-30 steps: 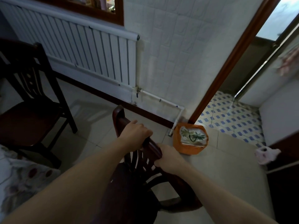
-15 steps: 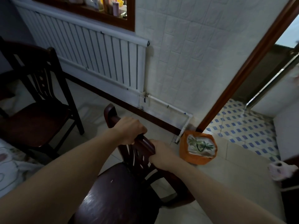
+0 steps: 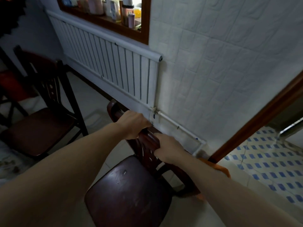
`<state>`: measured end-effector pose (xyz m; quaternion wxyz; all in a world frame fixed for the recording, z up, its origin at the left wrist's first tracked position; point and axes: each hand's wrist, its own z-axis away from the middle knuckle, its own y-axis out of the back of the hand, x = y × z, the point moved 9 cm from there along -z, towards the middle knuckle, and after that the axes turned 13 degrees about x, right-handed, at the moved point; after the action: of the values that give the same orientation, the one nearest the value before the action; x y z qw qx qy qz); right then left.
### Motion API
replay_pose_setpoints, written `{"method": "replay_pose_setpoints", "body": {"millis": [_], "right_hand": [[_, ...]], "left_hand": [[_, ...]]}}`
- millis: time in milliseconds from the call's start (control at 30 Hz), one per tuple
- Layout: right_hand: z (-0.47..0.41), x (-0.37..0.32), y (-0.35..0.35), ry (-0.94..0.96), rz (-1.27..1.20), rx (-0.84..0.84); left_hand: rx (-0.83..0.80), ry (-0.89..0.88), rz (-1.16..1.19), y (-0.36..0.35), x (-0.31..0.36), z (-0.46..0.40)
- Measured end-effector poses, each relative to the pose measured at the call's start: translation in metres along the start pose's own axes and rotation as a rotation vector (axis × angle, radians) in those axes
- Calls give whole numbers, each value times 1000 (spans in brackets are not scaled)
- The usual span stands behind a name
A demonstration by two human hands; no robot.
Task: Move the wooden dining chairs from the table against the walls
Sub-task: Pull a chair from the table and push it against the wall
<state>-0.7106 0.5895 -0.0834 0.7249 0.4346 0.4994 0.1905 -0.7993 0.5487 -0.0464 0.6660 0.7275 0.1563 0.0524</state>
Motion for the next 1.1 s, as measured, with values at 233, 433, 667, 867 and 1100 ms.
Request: {"method": "replay_pose_setpoints", "body": {"millis": [233, 433, 667, 867, 1100], "right_hand": [[-84, 24, 45, 10, 82, -38], [-154, 47, 81, -56, 136, -34], [-219, 86, 111, -100, 127, -67], [-274, 136, 135, -94, 94, -88], [-336, 192, 160, -50, 166, -29]], "left_hand": [[36, 4, -11, -4, -33, -84], [93, -91, -3, -13, -58, -167], [82, -140, -32, -28, -67, -251], [38, -75, -27, -51, -70, -323], [-19, 28, -30, -86, -71, -402]]}}
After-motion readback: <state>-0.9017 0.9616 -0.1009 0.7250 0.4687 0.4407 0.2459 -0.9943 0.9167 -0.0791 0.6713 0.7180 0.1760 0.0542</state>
